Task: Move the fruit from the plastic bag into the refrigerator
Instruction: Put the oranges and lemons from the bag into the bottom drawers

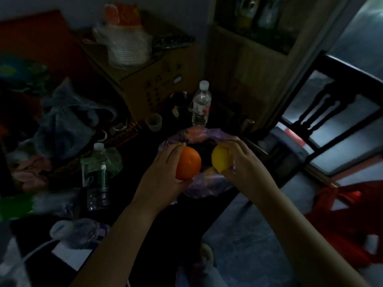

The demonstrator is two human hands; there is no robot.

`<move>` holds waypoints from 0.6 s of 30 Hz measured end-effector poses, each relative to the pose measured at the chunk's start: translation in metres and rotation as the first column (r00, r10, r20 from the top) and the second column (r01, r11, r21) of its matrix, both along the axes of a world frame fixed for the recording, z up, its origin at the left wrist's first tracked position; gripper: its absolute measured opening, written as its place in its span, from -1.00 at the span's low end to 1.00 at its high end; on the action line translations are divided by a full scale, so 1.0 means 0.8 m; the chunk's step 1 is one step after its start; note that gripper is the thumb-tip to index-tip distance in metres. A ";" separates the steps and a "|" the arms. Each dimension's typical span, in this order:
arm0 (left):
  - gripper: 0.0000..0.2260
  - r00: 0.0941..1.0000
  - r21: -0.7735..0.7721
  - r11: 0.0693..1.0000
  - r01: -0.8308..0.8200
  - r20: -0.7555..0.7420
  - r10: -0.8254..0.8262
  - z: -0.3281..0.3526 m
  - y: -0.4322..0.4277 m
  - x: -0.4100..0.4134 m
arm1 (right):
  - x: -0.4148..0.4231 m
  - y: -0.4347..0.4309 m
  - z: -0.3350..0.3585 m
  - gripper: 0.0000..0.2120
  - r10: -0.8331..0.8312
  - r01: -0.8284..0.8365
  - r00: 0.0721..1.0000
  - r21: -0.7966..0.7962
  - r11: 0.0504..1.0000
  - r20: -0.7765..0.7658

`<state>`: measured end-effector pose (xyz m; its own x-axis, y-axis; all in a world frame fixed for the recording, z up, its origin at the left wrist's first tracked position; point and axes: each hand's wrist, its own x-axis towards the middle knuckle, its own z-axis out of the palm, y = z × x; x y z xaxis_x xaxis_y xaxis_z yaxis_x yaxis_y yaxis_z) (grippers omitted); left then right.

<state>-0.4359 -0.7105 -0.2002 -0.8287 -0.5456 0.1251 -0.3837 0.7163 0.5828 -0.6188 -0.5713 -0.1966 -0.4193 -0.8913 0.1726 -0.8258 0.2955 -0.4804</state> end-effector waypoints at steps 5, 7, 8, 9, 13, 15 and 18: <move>-0.24 0.988 -0.035 0.995 0.096 -0.122 -0.100 0.040 0.043 0.076 | 0.095 0.056 0.044 -0.38 -0.089 0.085 0.995 -0.077 0.993 -0.049; -0.24 0.975 -0.038 0.988 0.149 -0.160 -0.154 0.057 0.060 0.104 | 0.137 0.080 0.064 -0.39 -0.125 0.116 0.989 -0.110 0.987 -0.075; -0.24 0.968 -0.041 0.984 0.174 -0.175 -0.179 0.066 0.068 0.117 | 0.157 0.093 0.073 -0.39 -0.146 0.135 0.985 -0.121 0.983 -0.088; -0.23 0.962 -0.050 0.979 0.195 -0.185 -0.201 0.074 0.077 0.127 | 0.174 0.106 0.081 -0.38 -0.168 0.154 0.981 -0.132 0.979 -0.100; -0.18 0.944 -0.117 0.960 0.254 -0.187 -0.273 0.100 0.117 0.159 | 0.234 0.165 0.105 -0.35 -0.274 0.251 0.953 -0.176 0.952 -0.127; -0.18 0.926 -0.146 0.945 0.292 -0.203 -0.317 0.110 0.140 0.171 | 0.264 0.199 0.116 -0.36 -0.338 0.313 0.931 -0.178 0.933 -0.137; -0.19 0.887 -0.176 0.915 0.363 -0.237 -0.398 0.121 0.179 0.183 | 0.306 0.250 0.130 -0.38 -0.447 0.421 0.882 -0.179 0.889 -0.150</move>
<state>-0.2895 -0.5677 -0.1038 -0.8969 -0.1610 0.4118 0.0871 0.8488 0.5215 -0.3737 -0.3714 -0.0926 -0.7080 -0.5887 0.3902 -0.7062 0.5869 -0.3961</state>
